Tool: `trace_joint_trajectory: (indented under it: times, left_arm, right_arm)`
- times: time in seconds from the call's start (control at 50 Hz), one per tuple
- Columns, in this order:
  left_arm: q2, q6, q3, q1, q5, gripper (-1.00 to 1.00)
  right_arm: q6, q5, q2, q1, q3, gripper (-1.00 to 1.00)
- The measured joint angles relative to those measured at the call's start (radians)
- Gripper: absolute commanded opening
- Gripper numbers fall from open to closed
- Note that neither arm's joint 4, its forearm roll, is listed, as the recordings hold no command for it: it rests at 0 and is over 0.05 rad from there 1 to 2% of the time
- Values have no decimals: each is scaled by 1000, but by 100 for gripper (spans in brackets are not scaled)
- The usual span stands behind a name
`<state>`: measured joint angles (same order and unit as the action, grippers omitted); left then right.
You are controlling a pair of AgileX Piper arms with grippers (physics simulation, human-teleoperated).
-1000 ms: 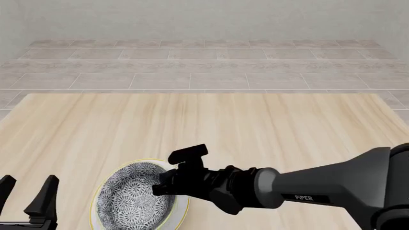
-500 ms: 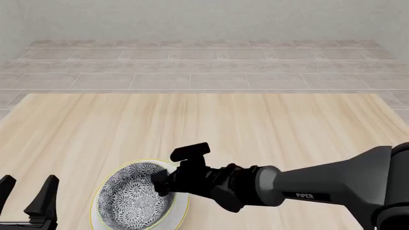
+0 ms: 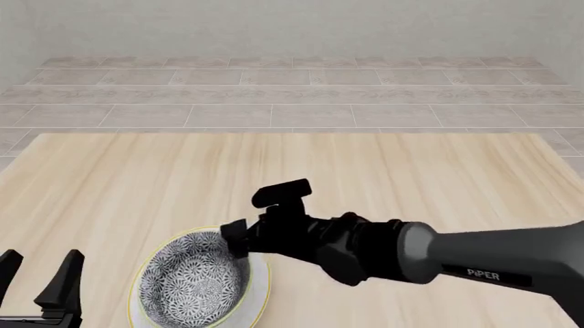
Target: Put the bowl on the plate.
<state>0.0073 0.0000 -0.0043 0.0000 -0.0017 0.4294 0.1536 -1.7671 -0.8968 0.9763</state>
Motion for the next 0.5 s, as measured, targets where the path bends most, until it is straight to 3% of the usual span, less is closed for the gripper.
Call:
trace_joint_trajectory:
  times: [0.5]
  left_arm:
    - [0, 0, 0, 0, 0, 100]
  right_arm:
    - [-113, -113, 324, 65, -65, 100]
